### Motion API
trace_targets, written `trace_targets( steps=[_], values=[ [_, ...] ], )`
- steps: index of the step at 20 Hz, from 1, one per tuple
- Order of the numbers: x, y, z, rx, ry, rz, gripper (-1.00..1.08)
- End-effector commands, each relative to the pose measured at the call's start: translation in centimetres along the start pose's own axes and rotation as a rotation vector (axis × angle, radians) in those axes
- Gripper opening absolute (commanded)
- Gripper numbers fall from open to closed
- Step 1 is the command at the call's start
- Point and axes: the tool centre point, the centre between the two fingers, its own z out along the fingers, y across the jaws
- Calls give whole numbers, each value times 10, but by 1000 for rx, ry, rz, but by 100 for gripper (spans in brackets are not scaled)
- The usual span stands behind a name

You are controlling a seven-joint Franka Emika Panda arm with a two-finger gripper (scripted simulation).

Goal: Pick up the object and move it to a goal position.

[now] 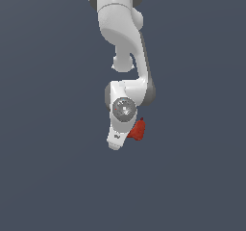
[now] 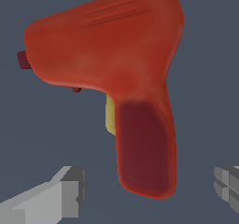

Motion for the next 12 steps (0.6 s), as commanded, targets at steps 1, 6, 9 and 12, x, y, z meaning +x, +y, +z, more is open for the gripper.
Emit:
trace_targets(
  steps=[1,6,9,12],
  values=[
    [-1,1,2,4,-2,-28,108],
    [-1,2,4,8,-4,-51,108],
    [-2,2,4,8,-4,-47,108],
    [-2,2,10,8,-4,-48,108]
  ],
)
